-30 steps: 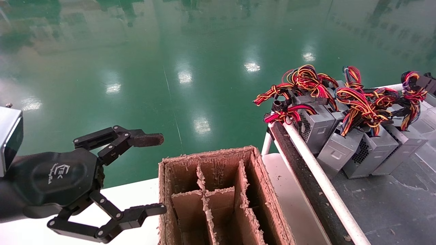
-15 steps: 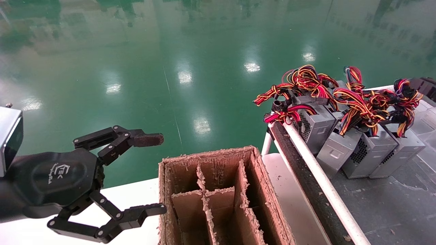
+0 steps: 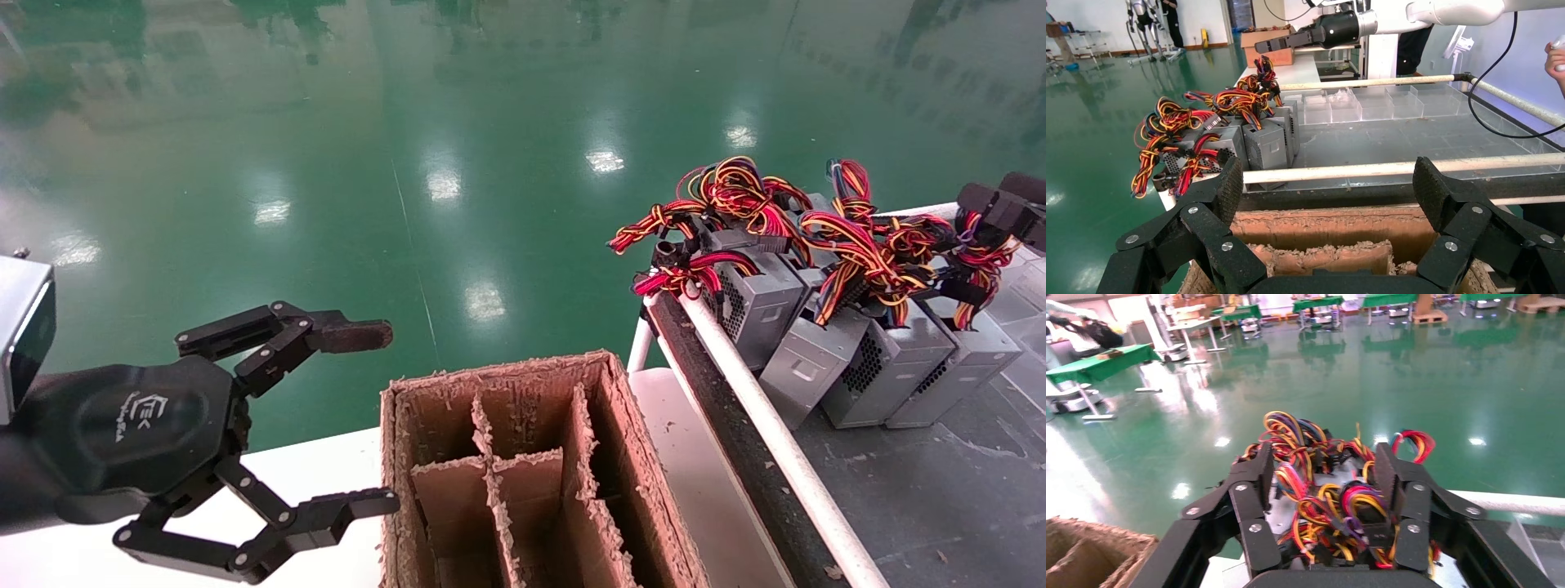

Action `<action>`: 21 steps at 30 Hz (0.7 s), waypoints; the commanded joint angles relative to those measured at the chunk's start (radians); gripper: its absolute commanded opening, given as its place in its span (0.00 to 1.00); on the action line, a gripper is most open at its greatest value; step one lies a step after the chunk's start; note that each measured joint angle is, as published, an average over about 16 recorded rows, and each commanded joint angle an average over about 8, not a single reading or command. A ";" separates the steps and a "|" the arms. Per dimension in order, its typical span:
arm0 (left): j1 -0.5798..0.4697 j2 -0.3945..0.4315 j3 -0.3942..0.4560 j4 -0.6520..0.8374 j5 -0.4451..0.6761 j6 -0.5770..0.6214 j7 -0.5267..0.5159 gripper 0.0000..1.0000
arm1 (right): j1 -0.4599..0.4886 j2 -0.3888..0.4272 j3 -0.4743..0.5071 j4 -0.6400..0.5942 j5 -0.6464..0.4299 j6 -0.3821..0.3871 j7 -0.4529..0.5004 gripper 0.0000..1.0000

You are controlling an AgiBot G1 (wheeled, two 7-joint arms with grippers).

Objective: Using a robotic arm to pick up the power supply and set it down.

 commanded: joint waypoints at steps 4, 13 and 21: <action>0.000 0.000 0.000 0.000 0.000 0.000 0.000 1.00 | 0.011 0.007 0.003 0.003 0.005 -0.036 -0.001 1.00; 0.000 0.000 0.000 0.000 0.000 0.000 0.000 1.00 | 0.039 0.014 0.028 0.021 0.043 -0.110 0.008 1.00; 0.000 0.000 0.000 0.000 0.000 0.000 0.000 1.00 | -0.002 0.015 0.047 0.123 0.060 -0.120 0.028 1.00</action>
